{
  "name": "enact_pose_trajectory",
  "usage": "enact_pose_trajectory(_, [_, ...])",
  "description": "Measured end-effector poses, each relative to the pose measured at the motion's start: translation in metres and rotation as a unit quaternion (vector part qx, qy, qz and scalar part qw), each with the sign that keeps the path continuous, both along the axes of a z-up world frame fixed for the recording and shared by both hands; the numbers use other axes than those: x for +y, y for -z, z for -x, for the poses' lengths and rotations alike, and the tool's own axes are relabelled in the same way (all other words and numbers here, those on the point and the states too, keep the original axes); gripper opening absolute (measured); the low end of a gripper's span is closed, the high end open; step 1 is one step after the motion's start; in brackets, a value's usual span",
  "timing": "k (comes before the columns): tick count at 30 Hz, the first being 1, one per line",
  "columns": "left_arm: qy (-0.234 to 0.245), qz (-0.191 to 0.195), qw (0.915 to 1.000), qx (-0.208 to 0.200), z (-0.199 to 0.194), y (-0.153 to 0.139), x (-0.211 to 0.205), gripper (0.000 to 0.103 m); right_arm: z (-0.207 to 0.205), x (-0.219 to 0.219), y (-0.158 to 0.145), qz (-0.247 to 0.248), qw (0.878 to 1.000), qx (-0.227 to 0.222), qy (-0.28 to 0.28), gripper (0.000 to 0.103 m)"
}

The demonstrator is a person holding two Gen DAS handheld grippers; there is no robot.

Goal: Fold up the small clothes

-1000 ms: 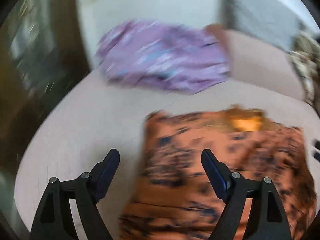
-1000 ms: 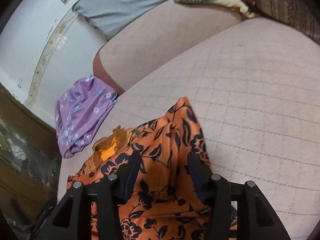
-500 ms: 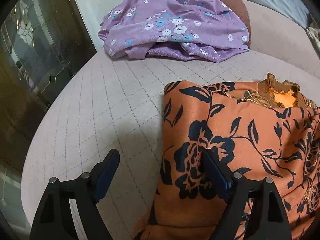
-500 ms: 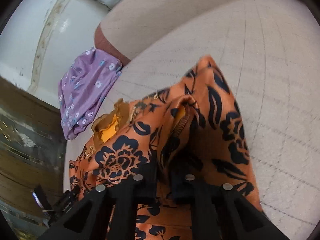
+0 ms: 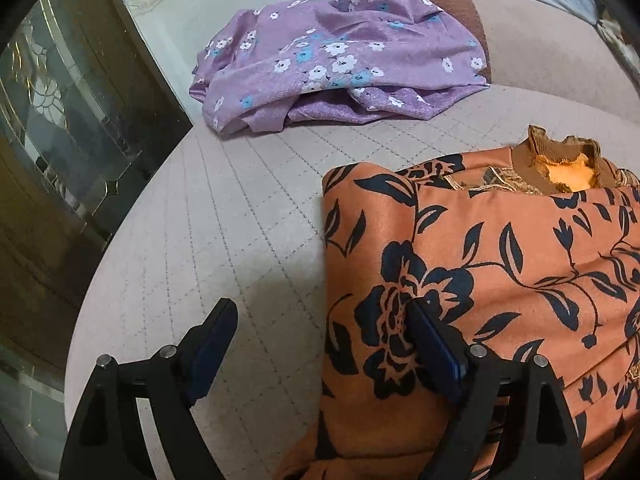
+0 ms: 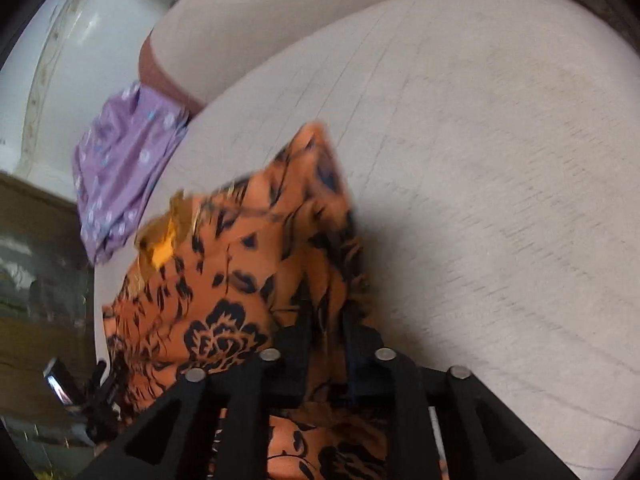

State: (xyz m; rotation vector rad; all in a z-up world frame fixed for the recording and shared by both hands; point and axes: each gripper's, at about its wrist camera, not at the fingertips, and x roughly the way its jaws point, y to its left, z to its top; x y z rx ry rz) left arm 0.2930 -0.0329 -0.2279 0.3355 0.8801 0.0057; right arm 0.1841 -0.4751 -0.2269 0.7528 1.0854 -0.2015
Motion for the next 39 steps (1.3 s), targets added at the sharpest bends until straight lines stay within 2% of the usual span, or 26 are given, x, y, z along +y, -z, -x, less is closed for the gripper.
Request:
enact_pose_trajectory(3, [-0.004, -0.008, 0.9996, -0.026, 0.005, -0.009, 0.000, 0.088, 0.020, -0.019, -0.032, 0.123, 0.989, -0.034, 0.079, 0.020])
enact_pose_trajectory(4, [0.004, -0.005, 0.9986, -0.053, 0.011, -0.017, -0.004, 0.088, 0.025, -0.021, -0.041, 0.120, 0.986, -0.072, 0.092, 0.020])
enact_pose_trajectory(5, [0.012, 0.005, 0.9977, -0.066, 0.015, -0.023, -0.006, 0.088, 0.024, -0.018, -0.044, 0.097, 0.988, -0.093, 0.082, 0.020])
enact_pose_trajectory(7, [0.040, 0.048, 0.9938, -0.092, 0.026, -0.037, -0.012, 0.088, 0.014, -0.002, -0.044, 0.042, 0.991, -0.127, 0.032, 0.020])
enact_pose_trajectory(9, [0.071, 0.073, 0.9898, -0.100, 0.035, -0.043, -0.024, 0.088, -0.003, 0.032, -0.042, 0.036, 0.989, -0.140, -0.027, 0.020])
enact_pose_trajectory(12, [0.104, 0.051, 0.9907, -0.071, 0.037, -0.029, -0.047, 0.088, -0.019, 0.084, -0.033, 0.046, 0.984, -0.136, -0.108, 0.020])
enact_pose_trajectory(14, [0.119, 0.031, 0.9924, -0.002, 0.029, -0.002, -0.058, 0.088, -0.024, 0.106, -0.022, 0.049, 0.980, -0.117, -0.152, 0.020])
enact_pose_trajectory(15, [0.120, 0.019, 0.9924, 0.024, 0.025, 0.008, -0.059, 0.088, -0.027, 0.116, -0.013, 0.056, 0.978, -0.089, -0.182, 0.020])
enact_pose_trajectory(16, [0.123, 0.026, 0.9919, 0.017, 0.026, 0.010, -0.056, 0.088, -0.033, 0.126, 0.001, 0.069, 0.973, -0.041, -0.218, 0.020])
enact_pose_trajectory(17, [0.126, 0.028, 0.9915, 0.017, 0.026, 0.007, -0.055, 0.088, -0.033, 0.128, 0.007, 0.075, 0.970, -0.024, -0.232, 0.018])
enact_pose_trajectory(20, [0.126, 0.038, 0.9913, 0.012, 0.026, -0.002, -0.046, 0.088, -0.032, 0.112, -0.001, 0.056, 0.973, -0.024, -0.225, 0.018])
enact_pose_trajectory(24, [0.123, 0.064, 0.9903, -0.003, 0.024, -0.010, -0.041, 0.088, -0.023, 0.071, -0.011, 0.057, 0.988, -0.062, -0.129, 0.018])
enact_pose_trajectory(26, [0.110, 0.047, 0.9928, 0.006, 0.019, -0.003, -0.045, 0.088, -0.024, 0.056, -0.006, 0.040, 0.994, -0.064, -0.081, 0.018])
enact_pose_trajectory(27, [0.101, 0.031, 0.9942, 0.021, 0.015, 0.006, -0.048, 0.089, -0.027, 0.053, 0.004, 0.040, 0.996, -0.045, -0.069, 0.018])
enact_pose_trajectory(28, [0.100, 0.025, 0.9944, 0.025, 0.015, 0.010, -0.051, 0.091, -0.032, 0.053, 0.013, 0.037, 0.996, -0.025, -0.071, 0.019])
enact_pose_trajectory(29, [0.099, 0.025, 0.9947, 0.012, 0.016, 0.010, -0.051, 0.093, -0.032, 0.054, 0.016, 0.039, 0.996, -0.027, -0.071, 0.018])
enact_pose_trajectory(32, [0.086, 0.031, 0.9955, 0.022, 0.013, 0.010, -0.050, 0.096, -0.032, 0.064, 0.005, 0.058, 0.994, -0.035, -0.087, 0.020])
enact_pose_trajectory(35, [0.066, 0.047, 0.9962, 0.029, 0.011, 0.014, -0.043, 0.103, -0.027, 0.070, -0.003, 0.028, 0.991, -0.068, -0.108, 0.020])
enact_pose_trajectory(39, [0.064, 0.048, 0.9961, 0.037, 0.009, 0.014, -0.044, 0.103, -0.031, 0.117, -0.012, 0.038, 0.978, -0.107, -0.176, 0.019])
